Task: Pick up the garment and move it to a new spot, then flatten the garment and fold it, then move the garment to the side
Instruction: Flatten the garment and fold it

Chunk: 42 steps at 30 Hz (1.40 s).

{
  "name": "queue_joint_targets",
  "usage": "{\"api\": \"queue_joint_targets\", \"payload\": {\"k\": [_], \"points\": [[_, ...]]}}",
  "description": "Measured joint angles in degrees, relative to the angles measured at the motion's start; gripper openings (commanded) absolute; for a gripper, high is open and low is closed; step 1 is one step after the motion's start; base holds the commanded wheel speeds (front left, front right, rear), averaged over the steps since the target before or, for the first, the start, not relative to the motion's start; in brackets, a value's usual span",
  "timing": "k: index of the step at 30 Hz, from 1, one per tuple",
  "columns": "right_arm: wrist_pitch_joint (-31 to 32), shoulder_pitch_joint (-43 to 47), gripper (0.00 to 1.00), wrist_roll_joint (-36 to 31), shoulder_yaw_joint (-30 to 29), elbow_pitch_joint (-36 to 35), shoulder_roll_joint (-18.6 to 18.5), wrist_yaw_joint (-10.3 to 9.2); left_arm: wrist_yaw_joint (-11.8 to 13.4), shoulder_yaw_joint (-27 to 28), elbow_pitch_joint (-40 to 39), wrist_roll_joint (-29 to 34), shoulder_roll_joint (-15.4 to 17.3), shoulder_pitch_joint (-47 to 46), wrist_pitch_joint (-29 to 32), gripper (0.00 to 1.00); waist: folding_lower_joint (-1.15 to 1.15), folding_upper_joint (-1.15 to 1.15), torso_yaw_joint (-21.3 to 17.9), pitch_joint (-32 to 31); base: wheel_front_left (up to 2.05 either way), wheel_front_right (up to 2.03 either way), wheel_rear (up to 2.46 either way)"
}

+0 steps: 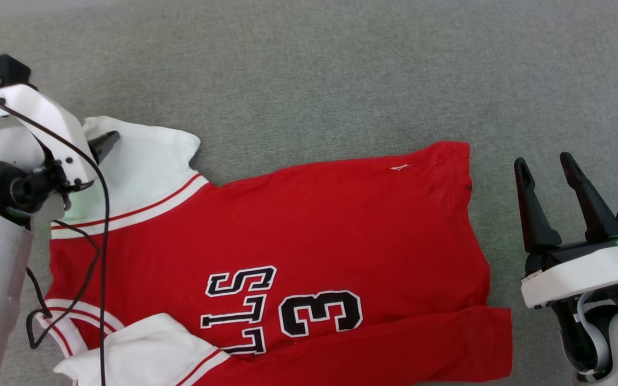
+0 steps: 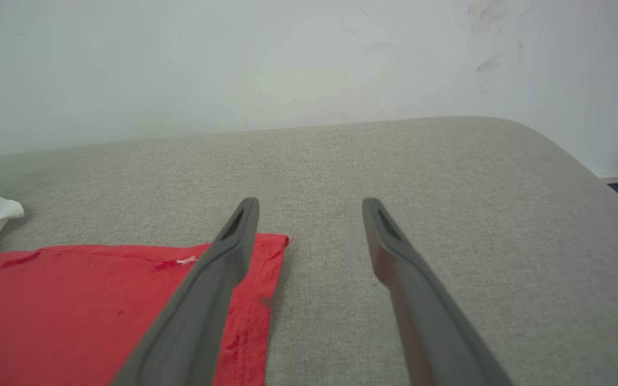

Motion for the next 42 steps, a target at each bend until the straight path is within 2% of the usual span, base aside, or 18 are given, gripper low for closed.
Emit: {"api": "queue_joint_targets", "payload": {"k": [6,7,8,9,13,18,22,23,26,28,36,42], "points": [[-0.33,-0.49,1.00,1.31,0.01,1.67,0.18,0.00,2.36,-1.64,2.83,-0.24,0.76,-3.33,9.14,1.00,-0.01,0.00,-1.48,1.91,0.00,0.00,0.00],[-0.31,-0.62,1.00,1.57,0.00,1.96,0.22,0.00,2.79,-1.78,3.11,-0.55,0.73,-3.71,10.28,0.57,-0.01,0.00,-1.61,2.09,0.00,0.00,0.00],[-0.20,-0.74,1.00,1.81,-0.01,2.19,0.24,0.00,2.92,-1.87,3.28,-0.58,0.66,-3.83,10.82,0.36,-0.02,0.00,-1.68,2.24,0.00,0.00,0.00],[0.01,-0.82,1.00,1.91,-0.04,2.37,0.24,0.00,3.23,-1.83,3.44,-0.73,0.48,-3.86,10.98,0.00,-0.02,0.00,-1.75,2.36,0.00,0.00,0.00],[1.19,-1.07,1.00,4.26,0.02,3.42,0.20,0.00,3.08,-1.75,4.22,-1.32,-0.25,-3.74,10.74,0.00,-0.03,0.00,-1.74,2.34,0.00,0.00,0.00],[6.02,-1.37,1.00,7.86,0.31,6.42,-1.51,0.00,1.33,-1.65,5.37,-2.03,-1.75,-2.99,7.59,0.00,-0.02,0.00,-1.22,0.90,0.00,0.00,0.00],[13.83,-2.72,1.00,11.25,0.78,10.38,-3.92,0.00,-0.83,-2.40,5.43,-1.41,-2.81,-2.31,4.39,0.00,-0.01,0.00,-0.25,-0.83,0.00,0.00,0.00],[19.76,-4.71,1.00,13.34,1.80,13.71,-6.28,0.00,-2.20,-2.88,4.77,-1.09,-4.09,-1.75,1.86,0.00,-0.01,0.00,0.94,-2.13,0.00,0.00,0.00],[24.44,-7.48,1.00,15.07,3.10,16.10,-8.43,0.00,-3.31,-3.25,3.67,-0.13,-4.34,-1.81,-1.42,0.00,-0.01,0.00,2.49,-3.25,0.00,0.00,0.00],[28.39,-11.55,1.00,16.57,5.50,17.91,-10.39,0.00,-4.36,-3.32,2.03,0.31,-5.27,-2.07,-4.66,0.00,-0.01,0.00,4.86,-4.22,0.00,0.00,0.00],[36.13,-21.20,1.00,18.26,10.04,25.58,-14.15,0.00,-5.37,-4.59,-2.49,1.47,-5.98,-3.03,-6.65,0.00,-0.01,0.00,8.40,-3.21,0.00,0.00,0.00],[43.57,-26.25,1.00,19.90,14.45,32.84,-15.08,-0.01,-5.43,-5.31,-5.04,1.91,-6.11,-3.31,-6.87,0.00,-0.01,0.00,10.11,-1.30,0.00,0.00,0.00]]}}
